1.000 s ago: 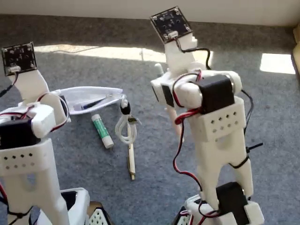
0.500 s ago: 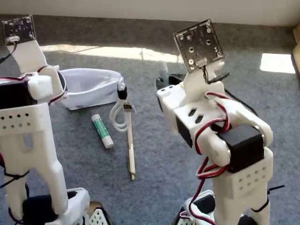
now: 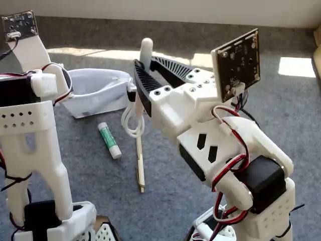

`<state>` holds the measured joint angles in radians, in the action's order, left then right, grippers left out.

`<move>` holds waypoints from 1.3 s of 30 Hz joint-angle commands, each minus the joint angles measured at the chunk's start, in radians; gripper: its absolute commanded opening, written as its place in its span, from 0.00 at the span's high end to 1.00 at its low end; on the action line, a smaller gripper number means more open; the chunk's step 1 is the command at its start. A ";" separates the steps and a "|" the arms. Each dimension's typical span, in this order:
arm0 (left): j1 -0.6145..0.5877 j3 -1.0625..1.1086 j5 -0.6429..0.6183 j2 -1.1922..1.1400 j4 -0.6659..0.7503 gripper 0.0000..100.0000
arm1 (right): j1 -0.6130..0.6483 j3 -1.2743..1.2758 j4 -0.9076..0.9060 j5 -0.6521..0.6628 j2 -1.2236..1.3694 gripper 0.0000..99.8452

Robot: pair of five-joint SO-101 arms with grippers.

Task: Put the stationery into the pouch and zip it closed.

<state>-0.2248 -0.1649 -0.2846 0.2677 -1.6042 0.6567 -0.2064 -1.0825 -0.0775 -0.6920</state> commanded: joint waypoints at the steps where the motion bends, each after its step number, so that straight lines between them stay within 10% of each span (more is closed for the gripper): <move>1: 0.028 -0.024 -0.015 -0.007 -0.002 0.99 | 0.019 0.038 0.162 -0.014 -0.019 0.99; 18: 0.024 -0.022 -0.015 -0.010 -0.002 0.99 | 0.097 0.662 1.113 -0.005 -0.024 0.99; 39: 0.022 -0.022 -0.015 -0.007 -0.002 0.99 | 0.074 0.858 1.168 0.015 -0.024 0.99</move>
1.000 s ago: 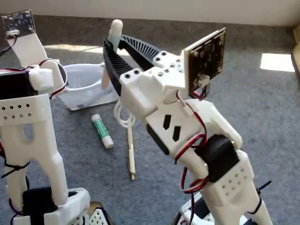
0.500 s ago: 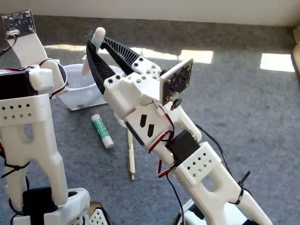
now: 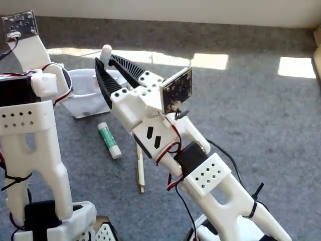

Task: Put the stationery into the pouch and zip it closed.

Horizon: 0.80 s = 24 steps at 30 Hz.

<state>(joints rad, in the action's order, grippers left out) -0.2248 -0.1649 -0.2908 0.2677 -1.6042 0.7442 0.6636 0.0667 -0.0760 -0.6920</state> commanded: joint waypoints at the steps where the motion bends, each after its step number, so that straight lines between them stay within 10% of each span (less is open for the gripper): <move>1: 0.022 -0.022 -0.009 -0.007 -0.002 0.99 | -0.013 -0.012 0.019 0.014 -0.024 0.99; 19: 0.022 -0.022 -0.009 -0.007 0.000 0.99 | -0.013 -0.012 0.007 0.014 -0.038 0.88; 24: -0.012 -0.028 -0.009 -0.004 0.000 0.99 | -0.013 -0.105 -0.240 0.012 -0.087 0.88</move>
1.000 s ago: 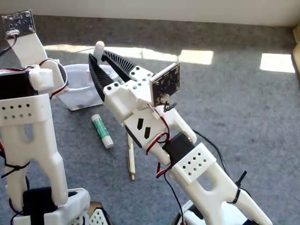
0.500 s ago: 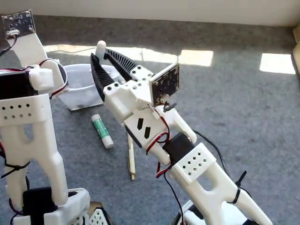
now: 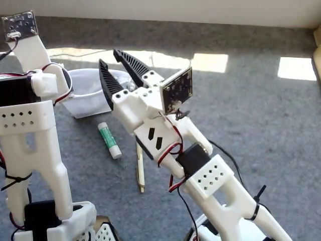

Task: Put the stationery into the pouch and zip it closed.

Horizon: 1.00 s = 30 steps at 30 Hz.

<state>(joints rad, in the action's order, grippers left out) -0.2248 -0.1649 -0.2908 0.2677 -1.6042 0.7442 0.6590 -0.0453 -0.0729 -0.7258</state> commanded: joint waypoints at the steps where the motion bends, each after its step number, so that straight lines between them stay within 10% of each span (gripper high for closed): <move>1: -0.021 -0.028 -0.009 -0.004 0.000 0.99 | -0.013 -0.136 -0.188 0.009 -0.058 0.88; 30: -0.222 0.027 -0.052 0.162 -0.006 0.99 | -0.061 -0.143 -0.926 0.064 -0.041 0.88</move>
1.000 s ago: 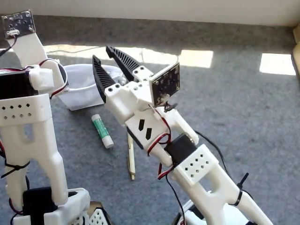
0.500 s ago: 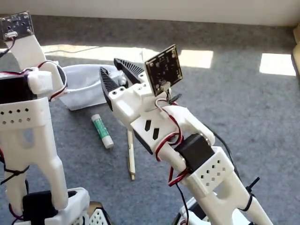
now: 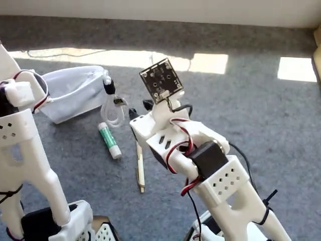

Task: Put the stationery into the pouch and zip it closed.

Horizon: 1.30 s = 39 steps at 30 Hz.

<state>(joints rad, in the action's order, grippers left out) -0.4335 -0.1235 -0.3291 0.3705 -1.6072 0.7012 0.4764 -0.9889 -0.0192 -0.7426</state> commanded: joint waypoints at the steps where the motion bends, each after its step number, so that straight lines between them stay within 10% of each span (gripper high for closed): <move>1: -0.013 -0.015 -0.014 0.059 -0.005 0.99 | -0.018 0.062 0.033 0.011 -0.010 0.88; 39: -0.079 0.130 -0.012 0.064 0.054 0.99 | 0.005 -0.087 0.341 -0.152 0.889 0.88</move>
<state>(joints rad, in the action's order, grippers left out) -0.5010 0.0023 -0.3353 0.4227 -1.5704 0.6997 0.4549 -0.6697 -0.1603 0.1442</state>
